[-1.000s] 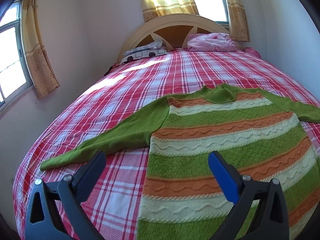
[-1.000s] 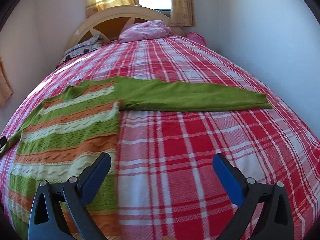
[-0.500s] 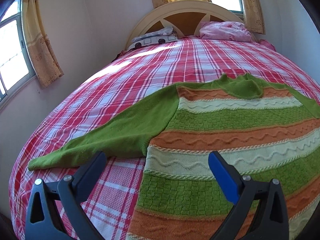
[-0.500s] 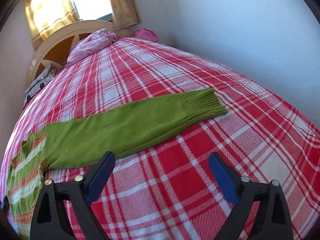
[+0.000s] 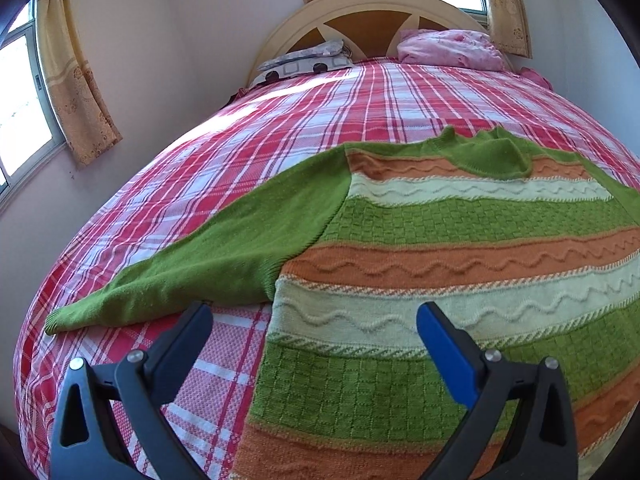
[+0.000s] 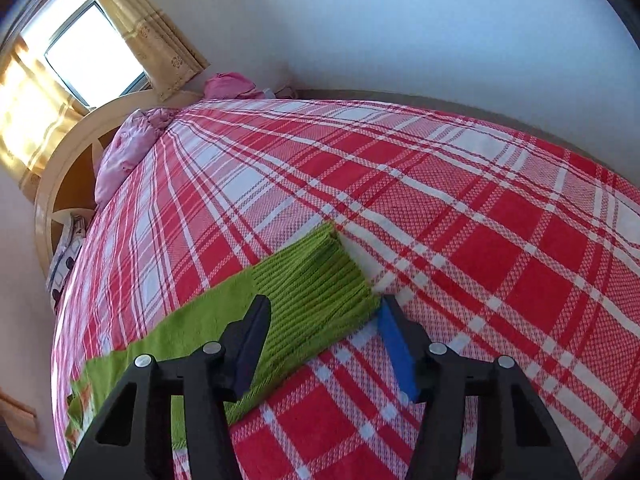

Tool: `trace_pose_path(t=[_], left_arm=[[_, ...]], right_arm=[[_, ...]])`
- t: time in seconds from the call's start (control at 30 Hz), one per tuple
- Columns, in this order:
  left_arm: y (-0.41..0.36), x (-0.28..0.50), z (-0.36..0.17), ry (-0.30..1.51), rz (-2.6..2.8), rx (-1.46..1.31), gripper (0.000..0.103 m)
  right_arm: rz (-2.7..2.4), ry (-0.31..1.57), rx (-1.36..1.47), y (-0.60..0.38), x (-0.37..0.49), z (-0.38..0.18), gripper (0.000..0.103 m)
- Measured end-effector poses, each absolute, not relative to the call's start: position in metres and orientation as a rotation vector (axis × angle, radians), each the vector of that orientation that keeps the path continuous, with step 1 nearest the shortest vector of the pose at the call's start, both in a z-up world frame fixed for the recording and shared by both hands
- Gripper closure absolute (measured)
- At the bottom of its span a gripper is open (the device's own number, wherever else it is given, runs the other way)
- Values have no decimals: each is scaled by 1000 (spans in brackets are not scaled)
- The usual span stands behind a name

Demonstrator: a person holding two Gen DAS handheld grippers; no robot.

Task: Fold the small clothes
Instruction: 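Reach the right gripper to the green sleeve cuff and close on it, then carry the held sleeve across the sweater body and open the right gripper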

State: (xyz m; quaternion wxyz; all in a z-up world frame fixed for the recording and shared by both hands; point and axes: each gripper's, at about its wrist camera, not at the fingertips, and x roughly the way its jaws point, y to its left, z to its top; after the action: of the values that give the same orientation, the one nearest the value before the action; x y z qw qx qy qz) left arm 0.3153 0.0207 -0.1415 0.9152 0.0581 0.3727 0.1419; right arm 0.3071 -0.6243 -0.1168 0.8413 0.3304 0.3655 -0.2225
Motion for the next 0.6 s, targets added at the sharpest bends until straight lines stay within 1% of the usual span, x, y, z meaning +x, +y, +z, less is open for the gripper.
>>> trace_pose_path(t=[0.03,0.07,0.1,0.17,0.3,0.6], left_arm=[[19,315,-142,764,292,128,0],[18,315,-142,761,291,135,0],[18,314,-141,758,289,140,0],[18,314,-141,753,287,142,0],[22,313,-139,755,277,124,0],[40,295,-118,729,271,77,0]], right_arm=[[-466,774,702,-627,310,-117,60],[-455,777,711,-629,312,-118,77],[-431,780,735,-631,313,-120,92],[-411,779,762,-633,314,-121,93],[-392,773,729,-625,318,-109,94],[-291,699,599,-573,349,-39,95]])
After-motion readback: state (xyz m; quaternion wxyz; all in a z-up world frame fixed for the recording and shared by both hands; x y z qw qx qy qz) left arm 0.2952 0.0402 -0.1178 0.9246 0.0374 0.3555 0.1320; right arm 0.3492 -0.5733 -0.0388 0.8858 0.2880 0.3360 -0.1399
